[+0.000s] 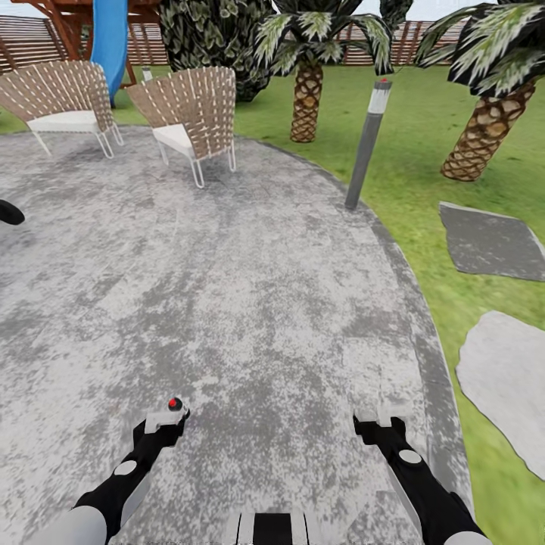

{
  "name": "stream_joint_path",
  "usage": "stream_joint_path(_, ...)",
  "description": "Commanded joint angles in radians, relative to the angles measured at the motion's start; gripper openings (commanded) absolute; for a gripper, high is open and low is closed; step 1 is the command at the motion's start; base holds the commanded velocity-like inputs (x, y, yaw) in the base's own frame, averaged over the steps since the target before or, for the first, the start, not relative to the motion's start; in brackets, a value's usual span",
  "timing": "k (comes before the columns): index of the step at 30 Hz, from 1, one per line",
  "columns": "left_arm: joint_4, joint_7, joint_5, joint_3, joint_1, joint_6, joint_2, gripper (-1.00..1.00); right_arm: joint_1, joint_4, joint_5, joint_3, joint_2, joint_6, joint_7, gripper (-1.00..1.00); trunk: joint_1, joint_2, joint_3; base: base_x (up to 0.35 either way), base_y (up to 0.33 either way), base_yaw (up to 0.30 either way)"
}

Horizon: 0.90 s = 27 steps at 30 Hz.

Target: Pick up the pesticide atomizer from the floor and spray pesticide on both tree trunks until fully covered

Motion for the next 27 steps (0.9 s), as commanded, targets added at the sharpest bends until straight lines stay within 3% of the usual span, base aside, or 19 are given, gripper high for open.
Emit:
stream_joint_path(1, 0.001, -0.001, 0.006, -0.001, 0.0, -0.003, 0.0, 1.0, 0.0, -0.002, 0.006, 0.0, 0.0, 0.004, -0.002, 1.0, 0.0, -0.001, -0.006, 0.0, 0.0, 0.0)
stream_joint_path(13, 0.002, 0.0, 0.006, -0.001, 0.0, -0.003, 0.0, 1.0, 0.0, -0.003, 0.006, 0.0, 0.0, 0.004, -0.002, 1.0, 0.006, -0.003, -0.071, 0.0, 0.0, 0.0)
stream_joint_path(22, 0.002, 0.0, 0.005, -0.001, 0.001, -0.004, 0.001, 1.0, 0.0, -0.003, 0.007, 0.0, -0.002, 0.004, -0.002, 1.0, 0.006, -0.003, -0.073, 0.011, 0.0, 0.0)
stream_joint_path(27, 0.002, 0.002, 0.006, -0.001, 0.001, -0.004, 0.002, 1.0, 0.0, -0.003, 0.007, 0.0, -0.003, 0.002, -0.002, 1.0, 0.006, -0.003, -0.073, 0.258, 0.023, 0.0)
